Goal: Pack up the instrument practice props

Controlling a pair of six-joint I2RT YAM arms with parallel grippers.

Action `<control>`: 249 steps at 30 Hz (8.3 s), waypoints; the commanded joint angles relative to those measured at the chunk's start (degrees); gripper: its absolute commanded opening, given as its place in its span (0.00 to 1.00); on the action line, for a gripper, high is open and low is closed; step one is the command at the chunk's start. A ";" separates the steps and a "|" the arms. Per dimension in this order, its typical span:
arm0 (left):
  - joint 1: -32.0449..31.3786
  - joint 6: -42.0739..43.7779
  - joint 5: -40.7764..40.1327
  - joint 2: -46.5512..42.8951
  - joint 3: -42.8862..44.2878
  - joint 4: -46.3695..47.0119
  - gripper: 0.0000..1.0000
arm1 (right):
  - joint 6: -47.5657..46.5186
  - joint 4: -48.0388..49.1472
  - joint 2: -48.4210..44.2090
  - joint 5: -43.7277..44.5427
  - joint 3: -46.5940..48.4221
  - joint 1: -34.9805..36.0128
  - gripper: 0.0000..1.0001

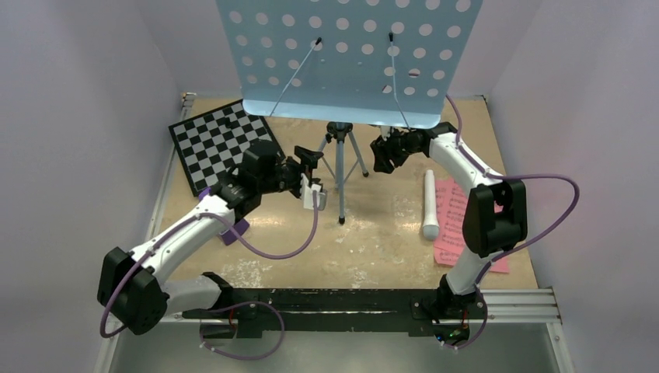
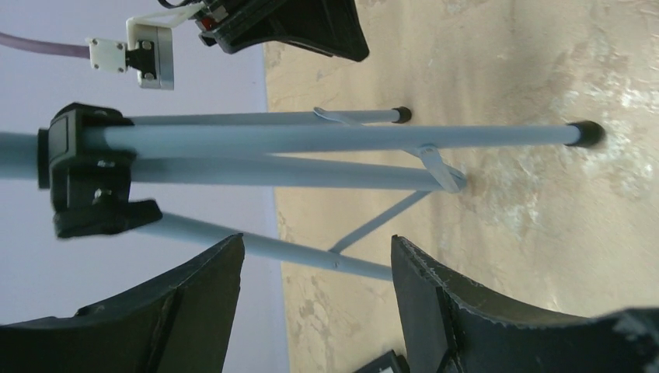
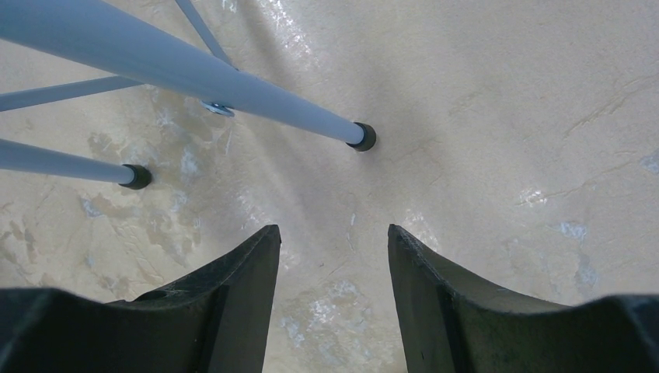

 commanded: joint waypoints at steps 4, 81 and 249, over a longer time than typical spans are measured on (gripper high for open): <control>2.06 2.06 7.81 -11.05 -0.43 -7.65 0.76 | 1.81 -2.49 -2.31 -1.11 2.04 -1.28 0.57; -3.41 -24.56 -3.83 -1.69 2.20 -11.47 0.80 | 57.87 60.26 -12.90 -40.24 -7.58 -15.70 0.90; -4.94 -108.19 11.85 25.60 -19.29 34.85 0.80 | 57.55 14.45 7.31 -9.13 -23.10 13.07 0.86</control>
